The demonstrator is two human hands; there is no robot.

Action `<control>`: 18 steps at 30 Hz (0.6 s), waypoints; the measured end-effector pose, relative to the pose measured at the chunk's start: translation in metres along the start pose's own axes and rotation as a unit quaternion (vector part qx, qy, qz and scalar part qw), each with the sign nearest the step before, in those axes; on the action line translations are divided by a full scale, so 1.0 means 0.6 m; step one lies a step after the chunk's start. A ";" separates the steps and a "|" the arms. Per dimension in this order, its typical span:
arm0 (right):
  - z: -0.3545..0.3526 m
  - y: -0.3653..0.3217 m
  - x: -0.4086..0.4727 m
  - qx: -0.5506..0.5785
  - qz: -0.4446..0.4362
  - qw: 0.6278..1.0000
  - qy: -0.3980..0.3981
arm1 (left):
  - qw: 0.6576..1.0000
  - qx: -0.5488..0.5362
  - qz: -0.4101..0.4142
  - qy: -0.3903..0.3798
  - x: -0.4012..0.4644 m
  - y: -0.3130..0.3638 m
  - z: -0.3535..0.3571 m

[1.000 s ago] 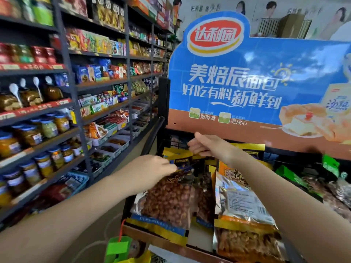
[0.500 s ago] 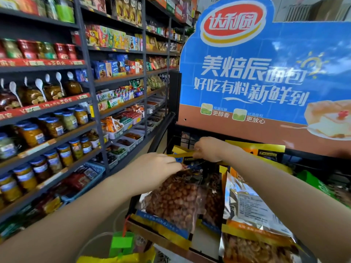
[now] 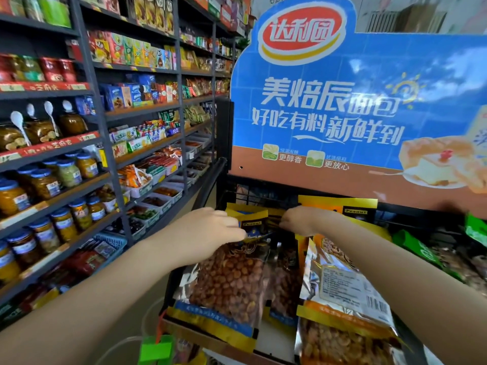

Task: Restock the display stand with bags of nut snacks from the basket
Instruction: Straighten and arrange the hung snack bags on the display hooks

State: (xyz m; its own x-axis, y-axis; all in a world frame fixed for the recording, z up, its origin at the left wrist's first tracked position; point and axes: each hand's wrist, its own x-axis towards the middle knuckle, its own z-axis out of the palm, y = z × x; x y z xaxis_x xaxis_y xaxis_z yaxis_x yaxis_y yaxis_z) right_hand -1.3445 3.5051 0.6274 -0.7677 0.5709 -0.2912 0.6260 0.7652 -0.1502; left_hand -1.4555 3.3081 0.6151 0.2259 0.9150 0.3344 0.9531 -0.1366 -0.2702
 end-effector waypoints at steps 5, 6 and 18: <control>0.005 -0.001 0.019 0.038 0.022 0.996 -0.077 | 1.000 0.002 0.009 0.016 -0.010 -0.008 0.004; 0.000 -0.003 0.016 0.066 0.016 0.994 -0.087 | 1.000 0.000 0.009 0.017 -0.011 -0.007 0.003; 0.007 -0.018 0.031 0.347 -0.004 0.938 0.006 | 0.998 -0.006 -0.052 0.041 -0.007 -0.002 0.003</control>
State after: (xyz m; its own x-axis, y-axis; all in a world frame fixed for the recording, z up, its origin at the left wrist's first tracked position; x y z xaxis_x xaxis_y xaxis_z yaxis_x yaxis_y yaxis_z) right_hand -1.3653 3.5063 0.6198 -0.7719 0.5718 -0.2779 0.5556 0.3943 -0.7320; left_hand -1.4581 3.3049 0.6124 0.1406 0.8902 0.4333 0.9745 -0.0472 -0.2192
